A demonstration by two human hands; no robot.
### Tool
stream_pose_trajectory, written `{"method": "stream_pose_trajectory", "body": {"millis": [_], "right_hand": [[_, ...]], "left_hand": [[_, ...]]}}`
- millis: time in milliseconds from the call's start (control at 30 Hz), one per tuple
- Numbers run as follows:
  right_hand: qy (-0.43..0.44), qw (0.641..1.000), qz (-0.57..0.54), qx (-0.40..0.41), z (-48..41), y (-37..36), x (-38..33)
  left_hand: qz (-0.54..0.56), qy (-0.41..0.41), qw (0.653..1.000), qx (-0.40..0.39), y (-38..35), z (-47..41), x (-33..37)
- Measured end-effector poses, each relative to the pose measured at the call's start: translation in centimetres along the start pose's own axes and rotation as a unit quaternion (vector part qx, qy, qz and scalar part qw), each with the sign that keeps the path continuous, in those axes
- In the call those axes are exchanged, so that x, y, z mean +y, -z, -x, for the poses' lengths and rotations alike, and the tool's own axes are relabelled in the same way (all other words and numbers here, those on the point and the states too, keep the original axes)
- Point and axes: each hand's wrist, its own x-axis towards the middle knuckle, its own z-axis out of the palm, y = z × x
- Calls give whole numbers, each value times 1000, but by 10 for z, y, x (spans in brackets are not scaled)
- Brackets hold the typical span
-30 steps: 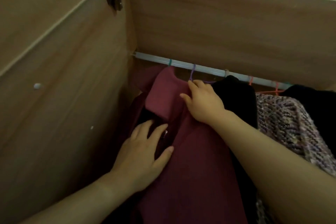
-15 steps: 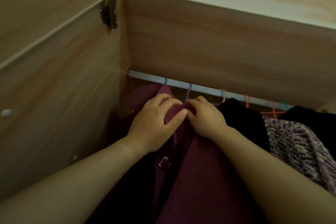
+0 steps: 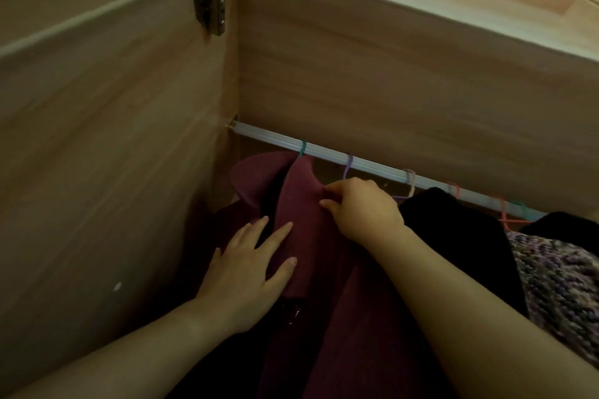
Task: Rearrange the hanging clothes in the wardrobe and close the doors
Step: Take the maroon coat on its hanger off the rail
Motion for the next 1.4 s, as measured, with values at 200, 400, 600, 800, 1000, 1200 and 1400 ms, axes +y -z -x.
{"method": "stream_pose_trajectory", "body": {"millis": [200,400,600,800,1000,1200,1400], "right_hand": [[-100,991,-89,25,-1,-5,11],[-148,978,-143,40,-11,0,20],[-100,988,-75,90,-25,9,18],[-89,987,-39,128,-25,17,21],[-120,979,-80,147,23,18,47],[-118,975,-145,118,98,28,68],[-76,980,-172,66,169,34,69]], "left_hand": [[31,26,999,0,-10,10,-1],[106,-23,994,3,-20,4,2],[117,-25,993,14,-30,-20,15],[208,-28,976,62,-25,-34,20],[146,-65,986,45,-8,10,11],[208,-93,964,137,38,61,6],[197,-45,972,121,64,94,16]]}}
